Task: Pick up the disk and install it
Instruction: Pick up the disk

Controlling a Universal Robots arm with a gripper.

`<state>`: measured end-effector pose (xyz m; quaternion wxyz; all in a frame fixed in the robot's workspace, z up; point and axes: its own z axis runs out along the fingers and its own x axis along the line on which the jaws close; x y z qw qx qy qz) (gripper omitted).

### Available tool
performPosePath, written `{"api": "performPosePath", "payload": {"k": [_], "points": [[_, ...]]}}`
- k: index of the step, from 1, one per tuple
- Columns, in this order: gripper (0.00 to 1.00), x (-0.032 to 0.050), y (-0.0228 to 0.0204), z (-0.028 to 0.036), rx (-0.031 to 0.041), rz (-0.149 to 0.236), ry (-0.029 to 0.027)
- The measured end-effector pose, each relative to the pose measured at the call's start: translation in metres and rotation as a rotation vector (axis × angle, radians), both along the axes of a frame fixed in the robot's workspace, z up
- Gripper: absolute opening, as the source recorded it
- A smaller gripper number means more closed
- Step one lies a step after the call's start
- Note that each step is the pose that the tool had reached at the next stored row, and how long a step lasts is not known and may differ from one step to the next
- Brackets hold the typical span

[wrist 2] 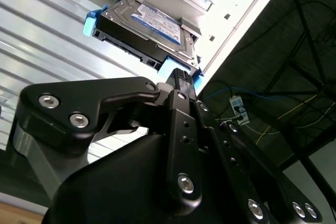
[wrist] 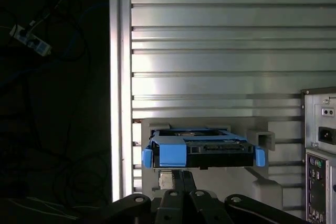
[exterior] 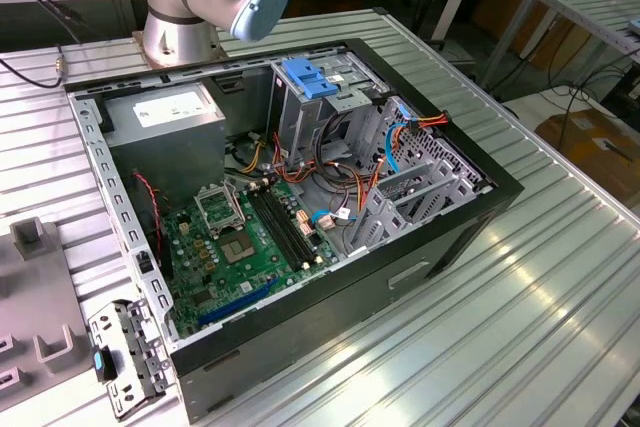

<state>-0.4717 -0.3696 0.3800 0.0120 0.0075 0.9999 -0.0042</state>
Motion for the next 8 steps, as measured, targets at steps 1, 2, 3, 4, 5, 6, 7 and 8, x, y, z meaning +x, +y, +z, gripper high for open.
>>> {"api": "performPosePath", "payload": {"k": [1, 2, 3, 4, 5, 6, 7, 8], "points": [[0.11, 0.0000, 0.0000, 0.0000, 0.0000, 0.002, 0.0000], [0.11, 0.0000, 0.0000, 0.0000, 0.0000, 0.004, 0.0000], [0.11, 0.0000, 0.0000, 0.0000, 0.0000, 0.008, 0.0000], [0.11, 0.0000, 0.0000, 0.0000, 0.0000, 0.011, 0.0000], [0.11, 0.0000, 0.0000, 0.0000, 0.0000, 0.014, 0.0000], [0.11, 0.0000, 0.0000, 0.0000, 0.0000, 0.016, 0.0000], [0.11, 0.0000, 0.0000, 0.0000, 0.0000, 0.018, 0.0000], [0.11, 0.0000, 0.0000, 0.0000, 0.0000, 0.056, 0.0000]]}}
